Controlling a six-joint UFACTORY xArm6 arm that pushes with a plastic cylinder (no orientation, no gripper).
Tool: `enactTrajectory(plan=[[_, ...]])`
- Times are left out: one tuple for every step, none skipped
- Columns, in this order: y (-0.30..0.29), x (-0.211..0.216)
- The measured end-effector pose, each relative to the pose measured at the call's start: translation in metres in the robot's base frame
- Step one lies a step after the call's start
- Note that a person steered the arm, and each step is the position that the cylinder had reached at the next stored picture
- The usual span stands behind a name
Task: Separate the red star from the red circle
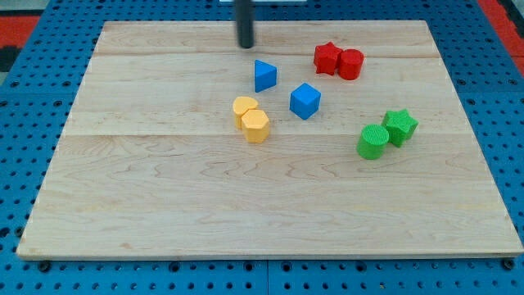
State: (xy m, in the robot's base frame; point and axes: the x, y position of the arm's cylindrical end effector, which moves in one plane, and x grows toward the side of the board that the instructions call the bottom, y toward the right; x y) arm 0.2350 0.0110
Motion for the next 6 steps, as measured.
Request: enactTrajectory(plan=[[0.101, -0.013], [0.127, 0.013], [0.106, 0.044], [0.093, 0.026], [0.093, 0.01], [0.092, 0.037]])
